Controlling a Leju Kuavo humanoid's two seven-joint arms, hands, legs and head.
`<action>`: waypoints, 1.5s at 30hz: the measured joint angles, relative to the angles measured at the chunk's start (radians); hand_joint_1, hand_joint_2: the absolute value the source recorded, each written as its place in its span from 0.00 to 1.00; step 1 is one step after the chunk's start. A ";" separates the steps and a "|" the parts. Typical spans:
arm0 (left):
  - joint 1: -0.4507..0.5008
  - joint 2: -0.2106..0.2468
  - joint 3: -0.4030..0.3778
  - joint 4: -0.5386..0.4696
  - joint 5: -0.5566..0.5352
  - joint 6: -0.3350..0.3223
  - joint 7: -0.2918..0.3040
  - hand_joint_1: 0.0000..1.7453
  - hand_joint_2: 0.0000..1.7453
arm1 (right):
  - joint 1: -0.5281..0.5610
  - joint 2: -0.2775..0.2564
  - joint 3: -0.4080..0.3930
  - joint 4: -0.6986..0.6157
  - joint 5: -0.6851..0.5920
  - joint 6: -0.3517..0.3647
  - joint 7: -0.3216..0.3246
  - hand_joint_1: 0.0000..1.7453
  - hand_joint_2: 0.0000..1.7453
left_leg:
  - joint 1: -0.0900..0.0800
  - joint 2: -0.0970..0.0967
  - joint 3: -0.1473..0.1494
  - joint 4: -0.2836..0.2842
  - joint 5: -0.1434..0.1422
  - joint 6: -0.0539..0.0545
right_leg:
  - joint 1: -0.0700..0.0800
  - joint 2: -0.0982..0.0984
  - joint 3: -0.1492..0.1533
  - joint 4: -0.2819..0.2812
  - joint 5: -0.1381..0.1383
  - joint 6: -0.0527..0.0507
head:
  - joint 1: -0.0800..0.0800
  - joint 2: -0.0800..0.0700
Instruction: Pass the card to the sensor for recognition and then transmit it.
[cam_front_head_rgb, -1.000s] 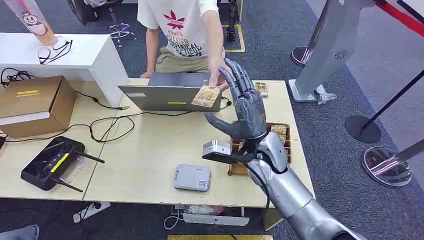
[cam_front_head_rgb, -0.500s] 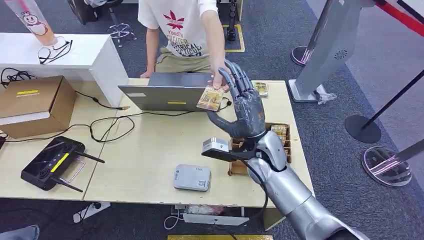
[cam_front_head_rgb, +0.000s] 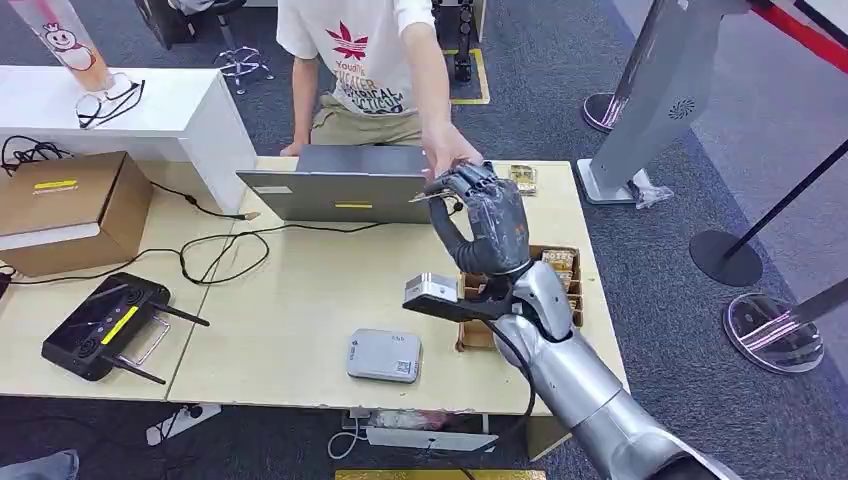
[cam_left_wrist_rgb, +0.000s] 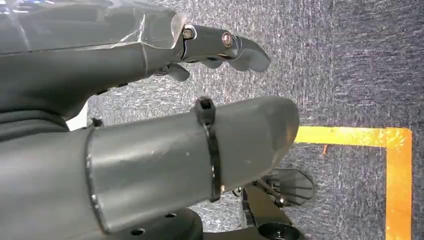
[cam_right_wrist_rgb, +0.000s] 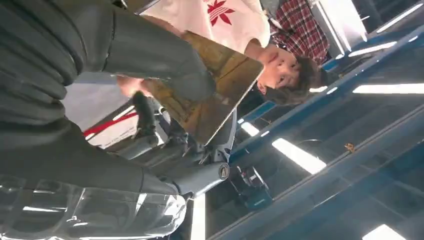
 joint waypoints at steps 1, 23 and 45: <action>0.000 0.000 0.000 0.000 0.000 0.000 0.000 0.00 0.00 | 0.000 0.000 0.000 0.000 0.000 0.000 0.000 1.00 1.00 | 0.000 0.000 0.000 0.000 0.000 0.000 | 0.000 0.000 0.000 0.000 0.000 0.000 | 0.000 0.000; 0.000 0.006 0.000 0.000 0.011 -0.004 -0.005 0.00 0.00 | 0.002 0.006 -0.002 -0.012 -0.315 0.230 -0.031 1.00 1.00 | 0.000 0.000 0.000 0.000 0.000 0.000 | 0.000 0.000 0.000 0.000 0.000 0.000 | 0.000 0.000; 0.007 0.008 0.002 0.000 0.026 -0.014 -0.013 0.00 0.00 | 0.109 0.003 0.006 -0.095 -0.805 0.705 0.045 1.00 1.00 | 0.000 0.000 0.000 0.000 0.000 0.000 | 0.000 0.000 -0.001 0.000 0.000 0.000 | 0.000 0.000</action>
